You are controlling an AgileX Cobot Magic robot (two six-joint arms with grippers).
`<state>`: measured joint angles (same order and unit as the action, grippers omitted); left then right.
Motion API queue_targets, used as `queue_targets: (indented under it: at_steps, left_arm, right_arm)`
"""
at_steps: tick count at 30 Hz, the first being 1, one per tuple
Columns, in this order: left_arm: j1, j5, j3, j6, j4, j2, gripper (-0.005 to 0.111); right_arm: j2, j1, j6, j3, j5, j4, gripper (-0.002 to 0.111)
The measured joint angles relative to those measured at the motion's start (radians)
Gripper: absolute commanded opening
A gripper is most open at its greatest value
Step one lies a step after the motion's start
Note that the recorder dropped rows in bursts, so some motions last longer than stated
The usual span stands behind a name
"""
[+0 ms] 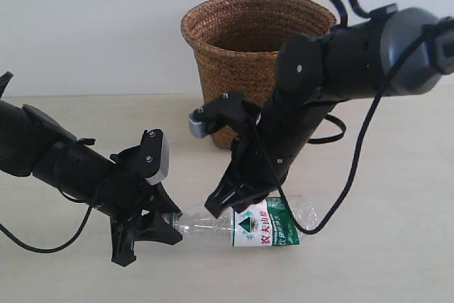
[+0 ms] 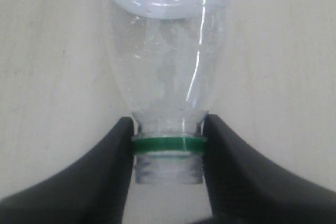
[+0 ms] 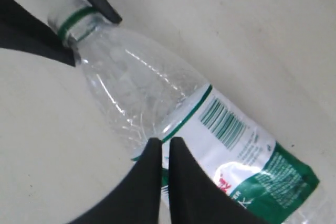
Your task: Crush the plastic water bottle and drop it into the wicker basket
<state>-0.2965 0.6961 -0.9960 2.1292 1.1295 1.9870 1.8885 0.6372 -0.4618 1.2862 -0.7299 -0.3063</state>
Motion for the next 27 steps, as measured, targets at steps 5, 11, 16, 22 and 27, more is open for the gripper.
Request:
queue_targets:
  at_steps: [5,11,16,22,27]
  left_arm:
    - [0.003,-0.016,0.0,0.0,-0.009,0.002,0.004]
    - [0.004,-0.036,0.0,0.0,-0.017,0.002,0.004]
    - [0.004,-0.053,0.0,0.0,-0.015,0.002,0.004]
    - [0.008,-0.065,0.0,0.0,-0.008,0.0,0.004]
    - [0.008,-0.065,0.0,0.0,-0.008,0.0,0.004]
  right_arm:
    - [0.059,0.0,0.0,-0.003,0.01,-0.011,0.0]
    - [0.101,0.0,0.0,0.007,0.047,-0.024,0.0]
    - [0.162,0.0,0.0,0.014,0.092,-0.04,0.0]
    - [0.276,0.0,0.014,0.123,0.043,-0.051,0.0]
    - [0.307,-0.007,0.021,0.187,-0.045,-0.055,0.0]
